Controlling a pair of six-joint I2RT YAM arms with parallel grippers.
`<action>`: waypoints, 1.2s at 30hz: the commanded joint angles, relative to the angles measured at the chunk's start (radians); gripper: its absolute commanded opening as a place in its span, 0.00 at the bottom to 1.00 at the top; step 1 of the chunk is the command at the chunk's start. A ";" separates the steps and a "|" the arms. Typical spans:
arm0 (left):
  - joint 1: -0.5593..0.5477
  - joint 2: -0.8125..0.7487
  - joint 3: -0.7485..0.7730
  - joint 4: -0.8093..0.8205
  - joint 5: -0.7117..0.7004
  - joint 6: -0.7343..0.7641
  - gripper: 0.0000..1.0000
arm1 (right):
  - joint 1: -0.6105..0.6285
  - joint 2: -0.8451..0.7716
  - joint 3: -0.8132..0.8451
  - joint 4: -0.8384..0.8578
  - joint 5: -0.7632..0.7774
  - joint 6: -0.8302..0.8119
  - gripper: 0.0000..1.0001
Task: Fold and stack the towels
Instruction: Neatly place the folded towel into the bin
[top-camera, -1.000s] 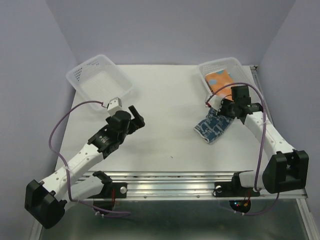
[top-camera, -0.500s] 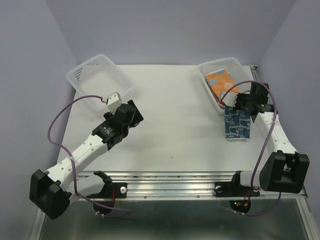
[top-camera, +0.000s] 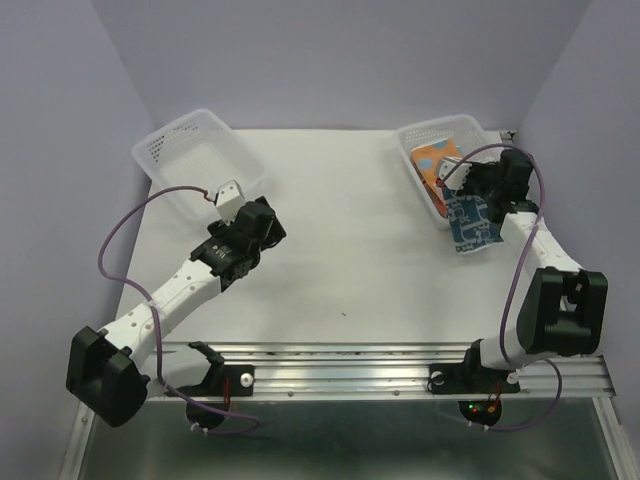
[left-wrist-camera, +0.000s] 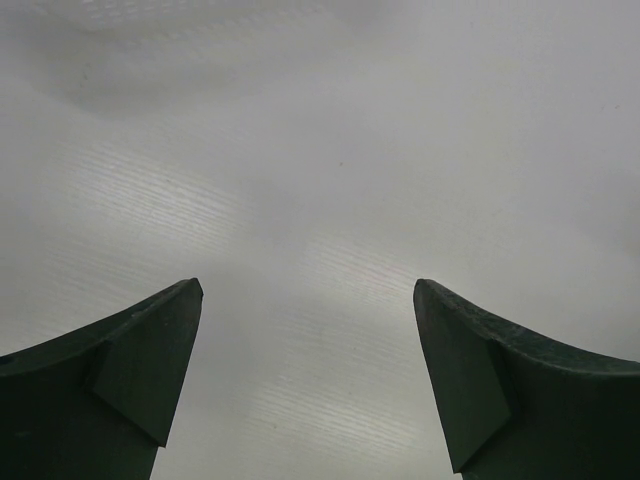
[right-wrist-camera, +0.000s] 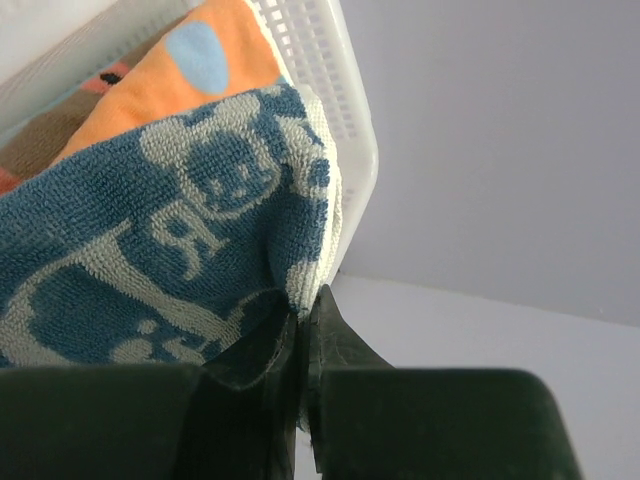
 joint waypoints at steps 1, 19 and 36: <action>0.018 0.004 0.051 -0.002 -0.040 0.010 0.99 | -0.007 0.046 0.089 0.179 -0.051 0.039 0.01; 0.112 0.099 0.065 0.047 0.021 0.039 0.99 | 0.005 0.356 0.317 0.231 -0.159 0.083 0.03; 0.139 0.161 0.085 0.058 0.067 0.056 0.99 | 0.044 0.487 0.389 0.286 -0.097 0.105 0.73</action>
